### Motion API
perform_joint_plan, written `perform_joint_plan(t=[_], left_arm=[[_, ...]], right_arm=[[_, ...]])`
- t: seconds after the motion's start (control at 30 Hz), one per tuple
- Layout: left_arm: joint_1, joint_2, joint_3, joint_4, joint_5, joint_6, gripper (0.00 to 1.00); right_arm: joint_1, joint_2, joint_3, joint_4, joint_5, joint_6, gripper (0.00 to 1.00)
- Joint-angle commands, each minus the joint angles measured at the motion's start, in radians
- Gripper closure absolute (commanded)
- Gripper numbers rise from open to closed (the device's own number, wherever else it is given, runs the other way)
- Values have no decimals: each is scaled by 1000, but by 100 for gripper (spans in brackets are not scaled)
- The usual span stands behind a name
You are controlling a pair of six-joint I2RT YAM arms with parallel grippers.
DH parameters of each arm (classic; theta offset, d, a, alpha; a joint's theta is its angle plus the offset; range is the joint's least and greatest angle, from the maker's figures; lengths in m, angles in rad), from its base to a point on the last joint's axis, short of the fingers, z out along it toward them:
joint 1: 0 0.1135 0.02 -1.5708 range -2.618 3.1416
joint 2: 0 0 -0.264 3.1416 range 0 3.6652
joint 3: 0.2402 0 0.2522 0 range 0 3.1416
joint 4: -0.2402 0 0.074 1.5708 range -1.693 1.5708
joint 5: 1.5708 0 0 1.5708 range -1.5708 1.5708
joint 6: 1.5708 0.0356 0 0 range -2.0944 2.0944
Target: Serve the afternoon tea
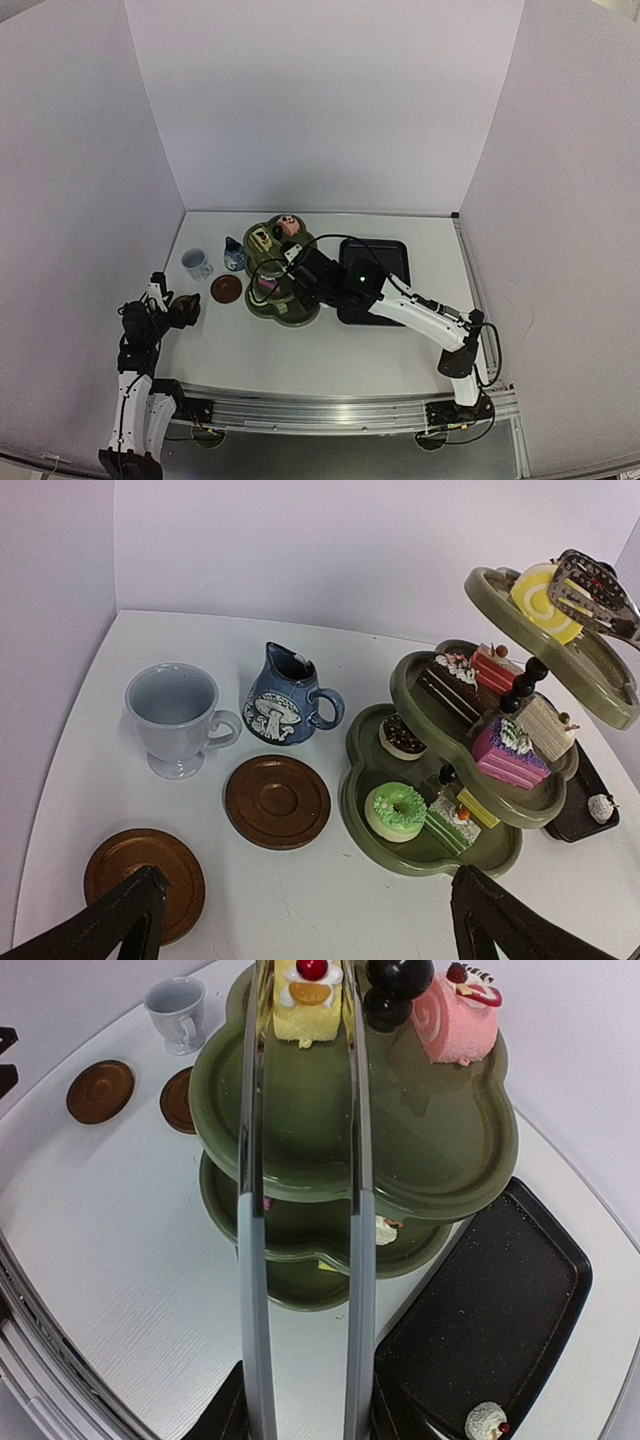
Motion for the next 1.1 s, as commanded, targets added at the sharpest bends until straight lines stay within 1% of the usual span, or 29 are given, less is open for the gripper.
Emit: perform_joint_plan(t=[0.0,0.23,0.5,0.8,1.07], left_arm=[[2,-5,27,-5,17,0,0],[1,-11,26,-5,14,0,0],[2,-5,22,5,17,-3,0],[2,-5,20,6,15,-4,0],[2,-2,20,4,16,-4,0]], right_arm=[[-2,-17,84,29,37,-8,66],[-3,-9,100,29,41,-16,66],[-4,-28,128,33,-8,-19,66],[-3,-74,118,41,13,-22,68],[-9,-92,150,53,45,-49,68]])
